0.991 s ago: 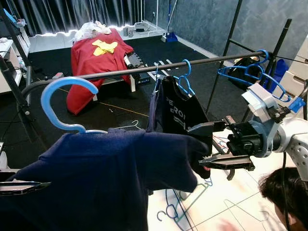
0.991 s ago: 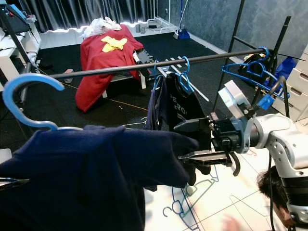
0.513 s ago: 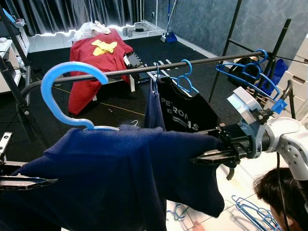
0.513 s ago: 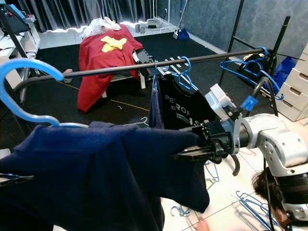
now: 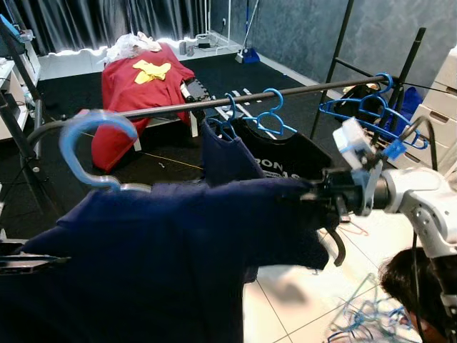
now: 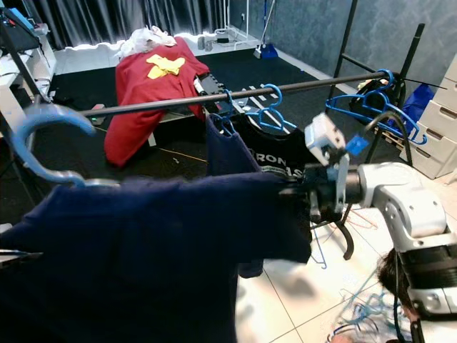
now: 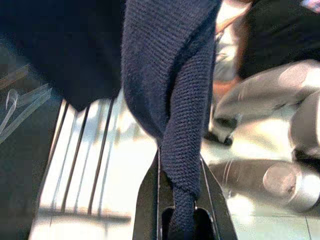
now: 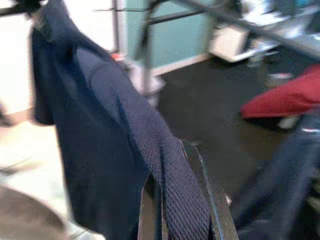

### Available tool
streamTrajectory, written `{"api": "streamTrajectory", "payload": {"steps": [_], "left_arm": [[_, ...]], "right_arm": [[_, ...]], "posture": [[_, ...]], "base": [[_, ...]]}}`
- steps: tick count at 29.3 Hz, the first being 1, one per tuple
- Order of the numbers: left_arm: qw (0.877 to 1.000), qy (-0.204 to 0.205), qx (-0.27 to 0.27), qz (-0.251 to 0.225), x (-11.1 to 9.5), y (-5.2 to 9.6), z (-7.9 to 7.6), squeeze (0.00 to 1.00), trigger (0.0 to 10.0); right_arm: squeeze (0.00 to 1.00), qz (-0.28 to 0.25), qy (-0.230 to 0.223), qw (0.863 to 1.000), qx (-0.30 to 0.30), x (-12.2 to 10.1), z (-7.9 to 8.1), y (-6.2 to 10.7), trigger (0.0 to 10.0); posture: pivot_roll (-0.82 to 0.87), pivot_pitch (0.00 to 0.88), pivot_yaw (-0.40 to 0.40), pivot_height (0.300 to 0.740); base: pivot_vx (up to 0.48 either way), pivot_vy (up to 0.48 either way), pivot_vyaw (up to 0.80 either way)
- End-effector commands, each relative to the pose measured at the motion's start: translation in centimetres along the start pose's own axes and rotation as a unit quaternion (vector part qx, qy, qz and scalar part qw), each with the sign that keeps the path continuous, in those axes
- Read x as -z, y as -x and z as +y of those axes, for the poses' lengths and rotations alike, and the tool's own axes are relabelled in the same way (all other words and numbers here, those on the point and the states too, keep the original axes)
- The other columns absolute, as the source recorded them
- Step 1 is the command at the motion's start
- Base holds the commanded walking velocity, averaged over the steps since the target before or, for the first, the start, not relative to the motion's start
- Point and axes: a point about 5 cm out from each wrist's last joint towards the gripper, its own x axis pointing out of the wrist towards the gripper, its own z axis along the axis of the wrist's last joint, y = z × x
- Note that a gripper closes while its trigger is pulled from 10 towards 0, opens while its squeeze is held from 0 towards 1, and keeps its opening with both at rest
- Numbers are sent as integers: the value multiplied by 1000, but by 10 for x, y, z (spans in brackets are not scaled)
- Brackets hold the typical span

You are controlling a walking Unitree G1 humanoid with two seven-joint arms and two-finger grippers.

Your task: Hang hanger

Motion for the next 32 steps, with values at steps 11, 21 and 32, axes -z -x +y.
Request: {"api": "streamTrajectory", "payload": {"steps": [11,21,32], "left_arm": [[973,2,-231,2,4,4,43,0,10000],[942,20,-273,-193,-41,-36,48,0,10000],[921,17,-311,-233,-63,-44,57,0,10000]], "right_arm": [[0,-60,41,981,181,-24,-39,7,0],[0,-68,-18,996,63,4,10,-64,0],[0,-81,-78,993,-45,15,66,-120,0]], "posture": [[-129,0,2,736],[-136,0,3,736],[-137,0,5,736]], "base": [[0,0,0],[0,0,0],[0,0,0]]}}
